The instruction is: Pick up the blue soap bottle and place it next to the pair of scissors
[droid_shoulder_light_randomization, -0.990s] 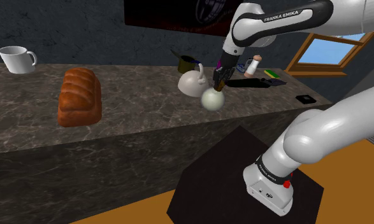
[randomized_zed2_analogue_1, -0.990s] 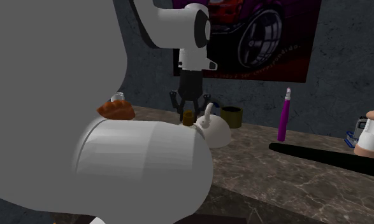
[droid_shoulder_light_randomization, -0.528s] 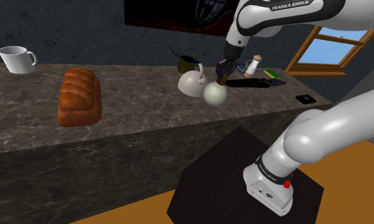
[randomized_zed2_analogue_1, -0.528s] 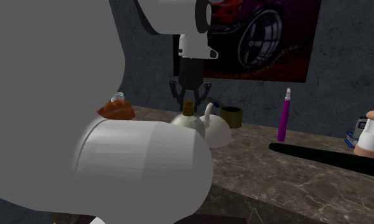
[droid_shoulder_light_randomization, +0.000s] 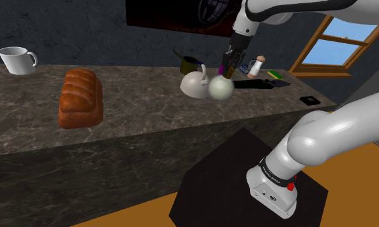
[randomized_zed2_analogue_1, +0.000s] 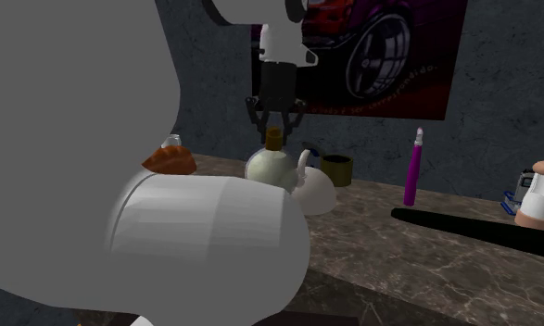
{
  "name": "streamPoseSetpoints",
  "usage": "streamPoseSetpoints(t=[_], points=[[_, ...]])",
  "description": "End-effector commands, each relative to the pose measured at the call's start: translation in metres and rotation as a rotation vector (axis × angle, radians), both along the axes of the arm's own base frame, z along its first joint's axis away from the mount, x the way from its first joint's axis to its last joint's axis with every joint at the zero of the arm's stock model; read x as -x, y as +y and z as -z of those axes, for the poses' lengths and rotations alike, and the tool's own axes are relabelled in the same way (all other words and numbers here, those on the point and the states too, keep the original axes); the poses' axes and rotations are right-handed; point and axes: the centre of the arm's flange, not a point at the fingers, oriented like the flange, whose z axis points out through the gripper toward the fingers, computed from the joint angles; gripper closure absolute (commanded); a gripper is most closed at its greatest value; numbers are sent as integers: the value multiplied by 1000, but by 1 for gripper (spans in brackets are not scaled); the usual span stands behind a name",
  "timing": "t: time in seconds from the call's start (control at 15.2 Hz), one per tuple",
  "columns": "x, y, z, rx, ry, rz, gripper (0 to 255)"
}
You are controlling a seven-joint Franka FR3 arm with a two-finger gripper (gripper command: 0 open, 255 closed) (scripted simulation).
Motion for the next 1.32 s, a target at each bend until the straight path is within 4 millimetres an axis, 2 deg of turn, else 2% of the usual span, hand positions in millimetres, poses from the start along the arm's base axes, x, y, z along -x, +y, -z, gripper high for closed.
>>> streamPoseSetpoints(t=[0.0, 1.25], points=[[0, 0, -11, 0, 0, 0, 255], [0, 0, -111, 0, 0, 0, 255]])
